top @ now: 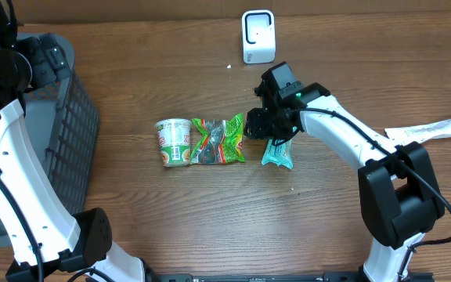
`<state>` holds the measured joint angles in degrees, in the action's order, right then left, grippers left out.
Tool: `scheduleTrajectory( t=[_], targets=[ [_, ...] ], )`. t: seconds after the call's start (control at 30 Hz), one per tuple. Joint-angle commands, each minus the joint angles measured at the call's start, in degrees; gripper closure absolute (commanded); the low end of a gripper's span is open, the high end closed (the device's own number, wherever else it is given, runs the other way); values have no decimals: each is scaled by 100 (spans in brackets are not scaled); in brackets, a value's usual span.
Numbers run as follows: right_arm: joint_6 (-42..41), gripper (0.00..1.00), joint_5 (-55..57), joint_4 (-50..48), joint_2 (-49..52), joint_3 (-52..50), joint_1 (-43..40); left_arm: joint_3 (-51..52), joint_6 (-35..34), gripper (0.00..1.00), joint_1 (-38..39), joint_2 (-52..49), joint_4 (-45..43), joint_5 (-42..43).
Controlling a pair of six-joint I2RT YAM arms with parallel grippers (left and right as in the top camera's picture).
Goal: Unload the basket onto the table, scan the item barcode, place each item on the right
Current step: 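Lift the wipes pack and move it rightward with the right gripper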
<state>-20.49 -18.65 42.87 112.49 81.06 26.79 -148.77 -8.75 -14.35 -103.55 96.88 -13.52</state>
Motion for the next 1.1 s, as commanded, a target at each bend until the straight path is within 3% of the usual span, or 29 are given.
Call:
scheduleTrajectory(
  t=[0.0, 0.23, 0.47, 0.6, 0.73, 1.07],
  targets=[
    [-859, 53, 365, -238, -120, -490, 0, -11, 85, 0, 11, -22, -9, 4],
    [-852, 52, 1032, 389, -127, -570, -94, -11, 85, 0, 11, -22, -9, 4],
    [-39, 52, 1215, 1416, -201, 166, -566, -11, 85, 0, 11, -22, -9, 4],
    [-4, 46, 769, 2017, -531, 717, -955, -11, 85, 0, 11, -22, -9, 4],
    [-7, 34, 396, 2356, -710, 651, -1569, -11, 85, 0, 11, -22, -9, 2],
    [321, 27, 79, 997, -693, -752, -1947, -11, 85, 0, 11, -22, -9, 4]
  ],
)
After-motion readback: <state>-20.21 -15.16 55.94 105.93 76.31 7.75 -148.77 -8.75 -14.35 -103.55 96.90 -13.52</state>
